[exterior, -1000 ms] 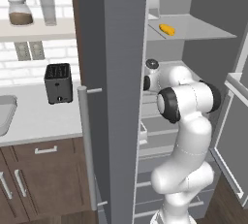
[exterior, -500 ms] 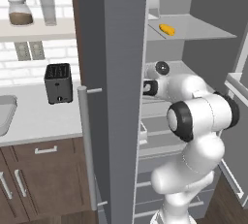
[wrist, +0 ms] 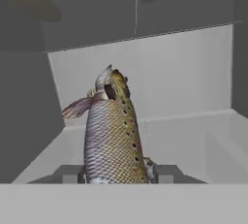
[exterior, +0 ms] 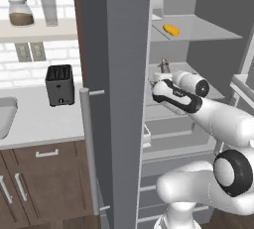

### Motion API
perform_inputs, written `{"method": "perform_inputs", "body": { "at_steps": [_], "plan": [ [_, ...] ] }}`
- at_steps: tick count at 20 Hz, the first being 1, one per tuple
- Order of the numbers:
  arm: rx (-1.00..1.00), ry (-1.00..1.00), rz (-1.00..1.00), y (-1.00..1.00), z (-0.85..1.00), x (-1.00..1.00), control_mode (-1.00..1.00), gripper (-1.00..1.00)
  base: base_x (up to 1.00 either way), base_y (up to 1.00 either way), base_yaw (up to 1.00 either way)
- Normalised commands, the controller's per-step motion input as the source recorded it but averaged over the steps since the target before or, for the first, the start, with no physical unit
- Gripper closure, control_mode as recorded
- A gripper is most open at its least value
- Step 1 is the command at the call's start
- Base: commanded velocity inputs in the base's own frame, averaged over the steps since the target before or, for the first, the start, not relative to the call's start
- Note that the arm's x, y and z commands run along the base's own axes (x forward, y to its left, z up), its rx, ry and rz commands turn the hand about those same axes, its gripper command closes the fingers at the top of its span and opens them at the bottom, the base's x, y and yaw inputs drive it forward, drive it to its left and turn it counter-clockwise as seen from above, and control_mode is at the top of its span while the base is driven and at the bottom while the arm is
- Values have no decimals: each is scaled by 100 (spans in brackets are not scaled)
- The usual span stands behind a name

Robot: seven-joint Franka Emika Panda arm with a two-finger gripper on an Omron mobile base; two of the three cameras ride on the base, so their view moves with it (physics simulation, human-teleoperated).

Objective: Place one corn and one fish in each tupperware on the nearby counter, to pack two identical lunches.

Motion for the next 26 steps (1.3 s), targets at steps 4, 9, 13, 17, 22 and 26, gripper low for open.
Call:
{"method": "perform_inputs", "body": {
  "at_steps": [4, 9, 13, 17, 22, 26],
  "plan": [
    [7, 3, -2, -98, 80, -100, -100, 100, 0, 0, 0],
    [3, 30, -2, -77, 78, -100, -100, 100, 0, 0, 0],
    [-1, 55, -1, -38, 76, -100, -100, 100, 0, 0, 0],
    [-17, 85, 0, -4, 11, -74, -100, 100, 0, 0, 0],
    [-16, 42, 5, 8, -11, -29, -100, 100, 0, 0, 0],
    [-4, 3, 15, 7, -21, -50, 100, 100, -50, 14, 21]
  ]
}}
